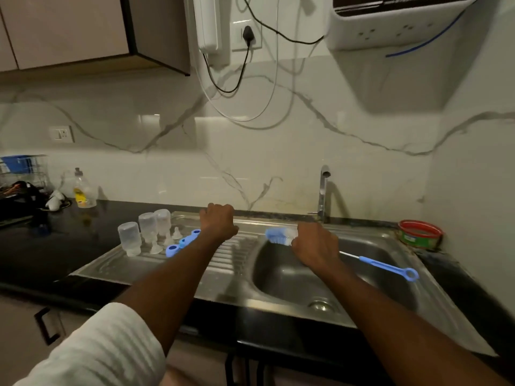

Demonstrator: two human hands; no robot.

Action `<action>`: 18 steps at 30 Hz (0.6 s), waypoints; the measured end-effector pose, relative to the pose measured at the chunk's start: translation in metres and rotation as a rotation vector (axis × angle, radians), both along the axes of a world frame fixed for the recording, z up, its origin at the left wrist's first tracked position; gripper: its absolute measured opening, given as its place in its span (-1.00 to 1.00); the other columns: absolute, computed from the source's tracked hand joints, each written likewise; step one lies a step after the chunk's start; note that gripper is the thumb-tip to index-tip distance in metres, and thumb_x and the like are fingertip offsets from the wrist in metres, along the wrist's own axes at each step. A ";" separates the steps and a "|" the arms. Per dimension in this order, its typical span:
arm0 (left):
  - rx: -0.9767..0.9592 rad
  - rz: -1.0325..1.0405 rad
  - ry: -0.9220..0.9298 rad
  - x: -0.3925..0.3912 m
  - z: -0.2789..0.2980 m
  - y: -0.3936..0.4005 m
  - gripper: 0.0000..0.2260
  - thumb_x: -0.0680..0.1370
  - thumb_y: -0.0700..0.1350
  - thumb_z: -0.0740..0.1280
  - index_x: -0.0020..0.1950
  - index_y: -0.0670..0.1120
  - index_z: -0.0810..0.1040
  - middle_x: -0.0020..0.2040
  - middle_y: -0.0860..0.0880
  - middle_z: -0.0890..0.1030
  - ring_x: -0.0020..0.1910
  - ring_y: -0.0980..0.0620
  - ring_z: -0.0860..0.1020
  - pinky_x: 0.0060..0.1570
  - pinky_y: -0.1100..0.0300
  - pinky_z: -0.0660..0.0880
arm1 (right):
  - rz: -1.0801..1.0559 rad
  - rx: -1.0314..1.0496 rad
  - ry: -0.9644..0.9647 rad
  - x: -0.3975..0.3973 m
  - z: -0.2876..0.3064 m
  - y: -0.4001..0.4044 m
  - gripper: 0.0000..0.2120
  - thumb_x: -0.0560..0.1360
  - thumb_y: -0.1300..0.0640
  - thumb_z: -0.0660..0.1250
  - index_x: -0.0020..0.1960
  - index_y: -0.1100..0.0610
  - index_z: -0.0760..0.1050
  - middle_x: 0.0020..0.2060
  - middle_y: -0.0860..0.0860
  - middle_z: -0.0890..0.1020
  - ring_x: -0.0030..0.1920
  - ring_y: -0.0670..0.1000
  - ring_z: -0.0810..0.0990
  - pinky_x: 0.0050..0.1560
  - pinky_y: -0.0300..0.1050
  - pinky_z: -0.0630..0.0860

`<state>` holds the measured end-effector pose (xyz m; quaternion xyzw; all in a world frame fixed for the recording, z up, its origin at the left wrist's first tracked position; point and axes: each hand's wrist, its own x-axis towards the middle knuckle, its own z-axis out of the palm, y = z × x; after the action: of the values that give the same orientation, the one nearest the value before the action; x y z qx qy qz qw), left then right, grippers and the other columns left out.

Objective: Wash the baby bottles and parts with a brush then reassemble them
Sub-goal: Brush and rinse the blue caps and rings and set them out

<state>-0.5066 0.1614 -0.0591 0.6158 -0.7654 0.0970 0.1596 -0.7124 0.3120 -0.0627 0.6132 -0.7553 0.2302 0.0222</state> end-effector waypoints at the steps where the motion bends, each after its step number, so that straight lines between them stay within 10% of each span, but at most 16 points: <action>1: 0.004 -0.022 0.012 -0.002 -0.002 0.007 -0.58 0.53 0.13 0.41 0.33 0.01 0.52 0.25 -0.08 0.58 0.32 -0.13 0.44 0.30 -0.05 0.34 | -0.020 -0.008 0.009 0.000 0.000 0.009 -0.79 0.60 -0.04 0.27 0.14 -0.01 0.60 0.06 -0.06 0.67 0.09 0.06 0.65 -0.04 -0.13 0.46; 18: 0.096 -0.336 0.188 -0.086 -0.029 0.080 -0.68 0.57 -0.05 0.42 0.32 -0.07 0.57 0.24 -0.09 0.60 0.22 -0.04 0.55 0.26 0.04 0.51 | -0.189 0.054 -0.106 -0.083 -0.009 0.094 -0.60 0.61 -0.14 0.26 0.27 0.10 0.58 0.22 0.04 0.65 0.20 0.08 0.62 0.22 -0.04 0.53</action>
<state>-0.5924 0.2414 -0.0882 0.4925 -0.8430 -0.0254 0.2149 -0.7951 0.4062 -0.0715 0.5266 -0.8158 0.2390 -0.0127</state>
